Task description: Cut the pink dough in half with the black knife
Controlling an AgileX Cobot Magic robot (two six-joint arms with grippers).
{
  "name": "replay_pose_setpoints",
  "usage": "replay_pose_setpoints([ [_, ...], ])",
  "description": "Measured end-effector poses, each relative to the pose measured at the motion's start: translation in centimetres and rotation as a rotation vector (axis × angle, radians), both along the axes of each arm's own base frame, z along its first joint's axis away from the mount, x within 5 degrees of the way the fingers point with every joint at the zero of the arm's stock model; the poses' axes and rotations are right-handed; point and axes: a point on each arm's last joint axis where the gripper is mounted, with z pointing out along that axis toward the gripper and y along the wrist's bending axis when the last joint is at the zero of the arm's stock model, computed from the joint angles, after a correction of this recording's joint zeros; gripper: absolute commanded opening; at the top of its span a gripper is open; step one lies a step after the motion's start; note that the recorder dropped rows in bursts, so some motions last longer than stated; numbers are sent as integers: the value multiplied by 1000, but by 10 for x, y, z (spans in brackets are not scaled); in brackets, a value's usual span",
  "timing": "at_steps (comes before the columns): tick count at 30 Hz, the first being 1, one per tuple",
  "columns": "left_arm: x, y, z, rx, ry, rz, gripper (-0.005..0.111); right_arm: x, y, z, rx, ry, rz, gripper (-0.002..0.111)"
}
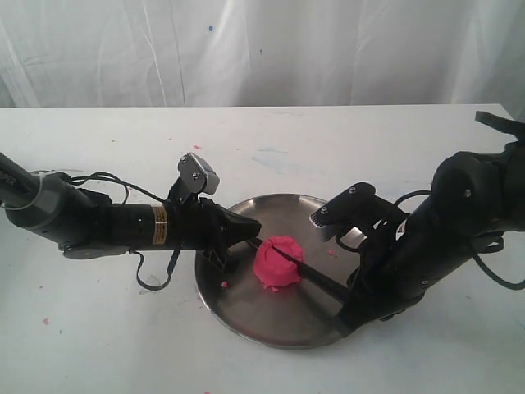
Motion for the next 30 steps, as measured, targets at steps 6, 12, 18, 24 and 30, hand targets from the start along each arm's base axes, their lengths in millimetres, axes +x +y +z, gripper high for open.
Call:
replay_pose_setpoints([
  [6, 0, 0, 0, 0, 0, 0, 0, 0, 0, 0, 0, 0, 0, 0],
  [12, 0, 0, 0, 0, 0, 0, 0, 0, 0, 0, 0, 0, 0, 0],
  [18, 0, 0, 0, 1, 0, 1, 0, 0, 0, 0, -1, -1, 0, 0],
  [24, 0, 0, 0, 2, -1, 0, 0, 0, 0, 0, -3, -4, 3, 0],
  [30, 0, 0, 0, 2, -1, 0, 0, 1, 0, 0, -5, -9, 5, 0],
])
